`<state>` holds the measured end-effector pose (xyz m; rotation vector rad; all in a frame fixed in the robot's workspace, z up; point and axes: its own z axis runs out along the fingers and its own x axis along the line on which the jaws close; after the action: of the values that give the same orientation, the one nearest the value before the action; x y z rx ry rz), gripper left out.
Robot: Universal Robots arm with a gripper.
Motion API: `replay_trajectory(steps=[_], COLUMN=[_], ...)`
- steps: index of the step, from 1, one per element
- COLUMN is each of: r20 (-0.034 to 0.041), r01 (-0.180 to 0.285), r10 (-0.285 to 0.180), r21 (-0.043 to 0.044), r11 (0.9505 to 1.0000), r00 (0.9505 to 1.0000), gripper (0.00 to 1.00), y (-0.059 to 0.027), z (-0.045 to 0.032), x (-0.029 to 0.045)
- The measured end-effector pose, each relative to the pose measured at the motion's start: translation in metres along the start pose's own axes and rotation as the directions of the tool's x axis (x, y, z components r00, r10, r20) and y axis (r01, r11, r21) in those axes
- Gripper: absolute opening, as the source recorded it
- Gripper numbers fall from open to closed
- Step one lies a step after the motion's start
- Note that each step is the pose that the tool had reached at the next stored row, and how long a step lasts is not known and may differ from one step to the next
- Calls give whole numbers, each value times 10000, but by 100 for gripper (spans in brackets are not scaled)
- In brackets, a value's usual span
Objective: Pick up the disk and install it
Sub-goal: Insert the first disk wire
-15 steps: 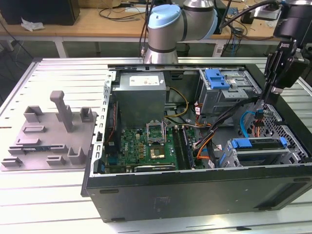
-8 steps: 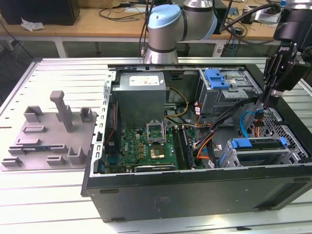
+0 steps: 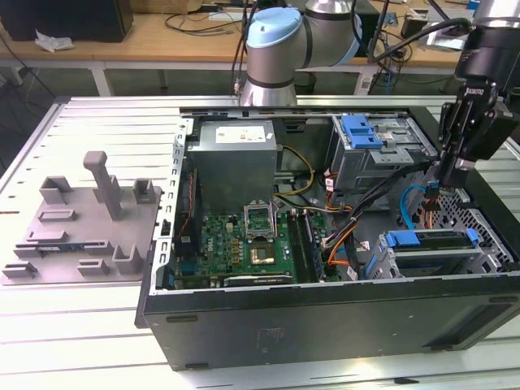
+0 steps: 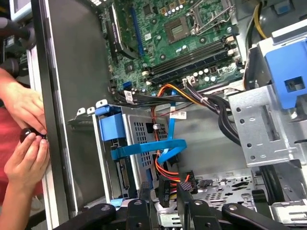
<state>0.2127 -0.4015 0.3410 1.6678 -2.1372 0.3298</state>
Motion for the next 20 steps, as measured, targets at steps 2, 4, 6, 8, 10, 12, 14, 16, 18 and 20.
replay_trajectory(steps=[2,4,6,8,10,12,14,16,18,20], r20=[-48,-95,-150,-222,-252,-259,-259,-262,-262,-263], r01=[22,21,15,18,72,106,125,136,142,143], r10=[-22,-21,-15,-17,-72,-106,-125,-135,-141,-142], r21=[6,12,22,21,12,13,19,26,28,29], r11=[10000,10000,10000,10000,10000,9999,9999,9999,9999,9999], r00=[10000,10000,9999,9998,9997,9996,9996,9996,9996,9996], gripper=[35,35,35,35,35,35,35,35,35,35], y=[0,3,11,13,8,7,5,2,-2,-4], z=[10,18,25,33,32,34,38,49,55,59], x=[-12,-36,-77,-101,-102,-103,-102,-92,-83,-76])
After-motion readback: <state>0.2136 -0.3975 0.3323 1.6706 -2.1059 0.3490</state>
